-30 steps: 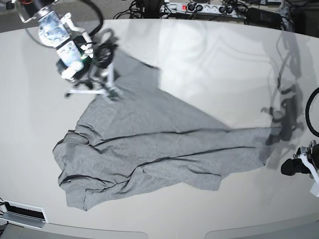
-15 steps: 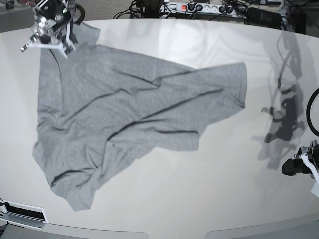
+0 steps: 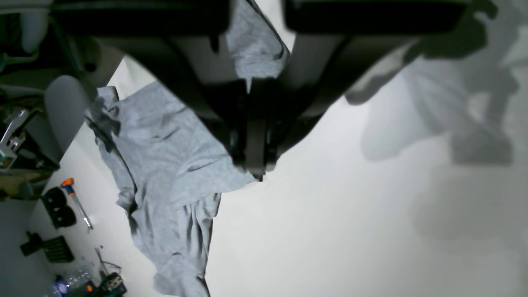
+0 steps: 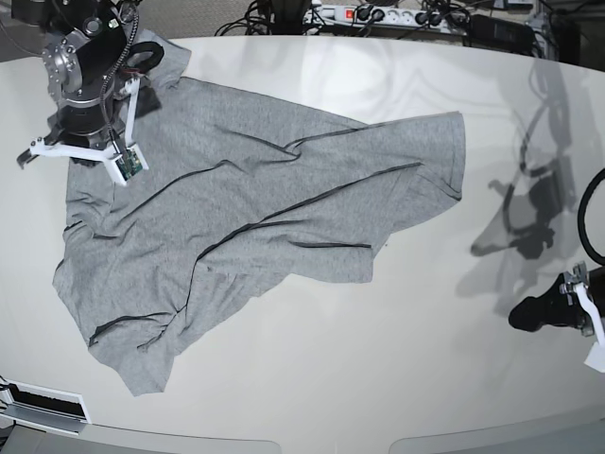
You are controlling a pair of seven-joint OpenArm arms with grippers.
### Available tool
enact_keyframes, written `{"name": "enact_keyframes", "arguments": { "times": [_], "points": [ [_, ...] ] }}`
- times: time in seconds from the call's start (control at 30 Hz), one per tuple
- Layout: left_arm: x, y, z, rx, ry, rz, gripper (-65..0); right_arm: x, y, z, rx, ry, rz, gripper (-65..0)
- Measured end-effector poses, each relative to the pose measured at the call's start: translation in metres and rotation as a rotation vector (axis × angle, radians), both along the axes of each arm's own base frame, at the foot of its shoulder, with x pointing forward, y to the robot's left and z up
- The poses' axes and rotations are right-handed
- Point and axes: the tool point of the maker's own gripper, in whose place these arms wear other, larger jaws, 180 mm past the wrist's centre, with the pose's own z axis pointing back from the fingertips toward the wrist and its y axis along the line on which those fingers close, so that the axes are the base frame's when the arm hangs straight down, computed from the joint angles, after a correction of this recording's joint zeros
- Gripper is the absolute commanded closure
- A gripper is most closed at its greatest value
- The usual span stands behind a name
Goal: Layout the t-shirt on the table in an organized manner, then fold the t-shirt properly
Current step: 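Grasp the shirt edge with the left gripper and pull it outward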
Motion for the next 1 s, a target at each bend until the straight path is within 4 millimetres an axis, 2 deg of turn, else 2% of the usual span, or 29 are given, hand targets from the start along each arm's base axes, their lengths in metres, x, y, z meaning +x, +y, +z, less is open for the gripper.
{"name": "enact_keyframes", "arguments": {
  "times": [0.07, 0.1, 0.23, 0.3, 0.37, 0.43, 0.57, 0.7, 0.83, 0.97, 1.0],
  "points": [
    [-0.003, -0.011, -0.015, 0.001, 0.026, -0.01, 0.0, -0.002, 0.003, -0.003, 0.021, 0.012, 0.004, 0.0],
    [-0.006, -0.018, -0.025, -0.002, 0.042, -0.015, 0.0, -0.004, 0.005, -0.005, 0.037, 0.021, 0.005, -2.5],
    [-0.013, -0.059, -0.058, -0.043, 0.082, -0.041, -0.9, -0.002, 0.009, -0.005, 0.055, 0.015, 0.014, -17.8],
    [-0.014, -0.078, -0.069, -0.036, 0.092, -0.066, -14.5, -0.003, 0.009, -0.006, 0.055, 0.017, 0.013, -21.0],
    [-0.01, -0.098, -0.074, -0.036, 0.077, -0.085, -28.9, -0.002, 0.009, -0.005, 0.056, 0.016, 0.013, -21.2],
    [-0.008, -0.112, -0.086, 0.01, 0.06, -0.101, -37.5, -0.002, 0.009, -0.005, 0.056, 0.016, 0.013, -21.2],
    [-0.007, -0.133, -0.11, 0.115, 0.05, -0.114, -38.2, -0.002, 0.009, -0.005, 0.055, 0.016, 0.013, -21.2],
    [-0.008, -0.152, -0.122, 0.144, 0.041, -0.134, -38.2, -0.005, 0.009, -0.007, 0.055, 0.025, 0.012, -21.2],
    [-0.005, -0.154, -0.144, 0.151, 0.041, -0.087, -38.2, -0.007, 0.007, -0.008, 0.05, 0.035, 0.004, -21.2],
    [-0.014, -0.147, -0.181, 0.142, 0.096, -0.019, -38.2, -0.007, 0.007, -0.008, 0.05, 0.035, 0.003, -21.2],
    [-0.013, -0.149, -0.182, 0.106, 0.083, 0.003, -38.1, -0.007, 0.007, -0.008, 0.05, 0.036, 0.003, -21.2]
  ]
}}
